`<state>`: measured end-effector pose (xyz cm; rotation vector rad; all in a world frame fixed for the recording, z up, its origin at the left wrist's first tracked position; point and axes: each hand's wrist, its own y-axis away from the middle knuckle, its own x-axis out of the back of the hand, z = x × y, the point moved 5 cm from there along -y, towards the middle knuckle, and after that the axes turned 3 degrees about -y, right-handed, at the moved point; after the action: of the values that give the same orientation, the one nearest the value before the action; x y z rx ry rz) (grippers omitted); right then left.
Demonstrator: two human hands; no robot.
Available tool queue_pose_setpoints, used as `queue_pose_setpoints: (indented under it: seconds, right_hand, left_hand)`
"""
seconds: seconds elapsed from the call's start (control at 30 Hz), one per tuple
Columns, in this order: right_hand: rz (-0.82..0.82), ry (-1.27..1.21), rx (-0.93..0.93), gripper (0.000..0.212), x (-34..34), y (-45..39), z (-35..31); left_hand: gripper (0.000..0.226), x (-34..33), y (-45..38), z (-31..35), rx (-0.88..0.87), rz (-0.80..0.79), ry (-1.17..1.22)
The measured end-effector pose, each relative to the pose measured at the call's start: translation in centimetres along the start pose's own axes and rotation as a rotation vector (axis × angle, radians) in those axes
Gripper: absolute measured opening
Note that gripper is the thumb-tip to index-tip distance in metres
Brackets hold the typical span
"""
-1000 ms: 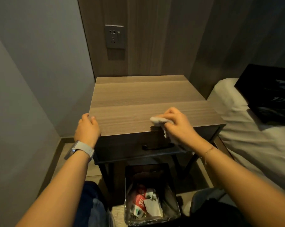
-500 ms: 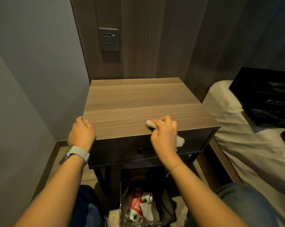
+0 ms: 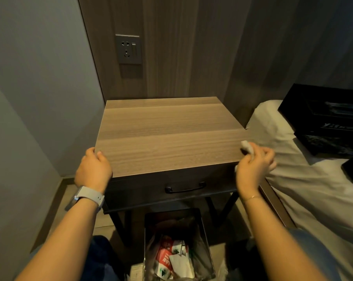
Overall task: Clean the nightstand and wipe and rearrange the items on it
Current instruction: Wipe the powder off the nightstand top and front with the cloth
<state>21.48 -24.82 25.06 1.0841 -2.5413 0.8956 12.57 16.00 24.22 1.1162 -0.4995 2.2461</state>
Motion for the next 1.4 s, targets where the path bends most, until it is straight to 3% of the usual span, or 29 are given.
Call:
queue_pose_setpoints:
  seconds: [0.1, 0.27, 0.37, 0.43, 0.6, 0.73, 0.83, 0.93, 1.03, 1.2, 1.4]
  right_hand:
    - [-0.031, -0.161, 0.047, 0.041, -1.8, 7.0, -3.2]
    - [-0.416, -0.269, 0.294, 0.049, -4.9, 16.3, -10.1]
    - [-0.766, -0.511, 0.295, 0.045, -4.7, 16.3, -13.5]
    - [-0.841, -0.563, 0.328, 0.039, -4.7, 14.5, -16.3]
    - [-0.824, -0.206, 0.611, 0.035, -10.7, 11.0, -22.5]
    - [-1.055, 0.172, 0.755, 0.037, -15.6, 13.5, -22.4]
    - [-0.996, -0.023, 0.712, 0.048, -12.8, 13.9, -22.7]
    - [-0.939, -0.325, 0.576, 0.039, -6.8, 13.4, -21.9]
    - [-0.947, -0.451, 0.434, 0.034, -0.6, 12.9, -19.2]
    - [-0.832, -0.478, 0.226, 0.032, 6.6, 10.4, -11.9]
    - [-0.725, -0.366, 0.036, 0.036, 13.7, 5.7, -3.5]
  left_hand:
    - [0.041, 0.0, 0.1, 0.0, 0.002, 0.010, -0.002]
    - [0.042, 0.4, 0.3, -0.3, -0.009, -0.021, 0.049]
    - [0.042, 0.6, 0.4, -0.4, -0.020, -0.045, 0.108]
    - [0.041, 0.6, 0.5, -0.5, -0.006, -0.052, 0.136]
    - [0.041, 0.3, 0.2, -1.0, -0.002, -0.085, 0.204]
    - [0.043, 0.3, -0.1, -1.1, 0.005, -0.154, 0.270]
    - [0.044, 1.2, 0.5, -0.9, -0.009, -0.154, 0.369]
    - [0.043, 3.4, 2.5, 0.0, -0.108, -0.051, 0.406]
    - [0.039, 4.9, 5.7, 2.2, -0.211, -0.087, 0.578]
    - [0.032, 4.9, 12.2, 6.2, -0.291, -0.278, 0.769]
    - [0.030, 1.5, 19.7, 12.2, -0.371, -0.470, 0.757]
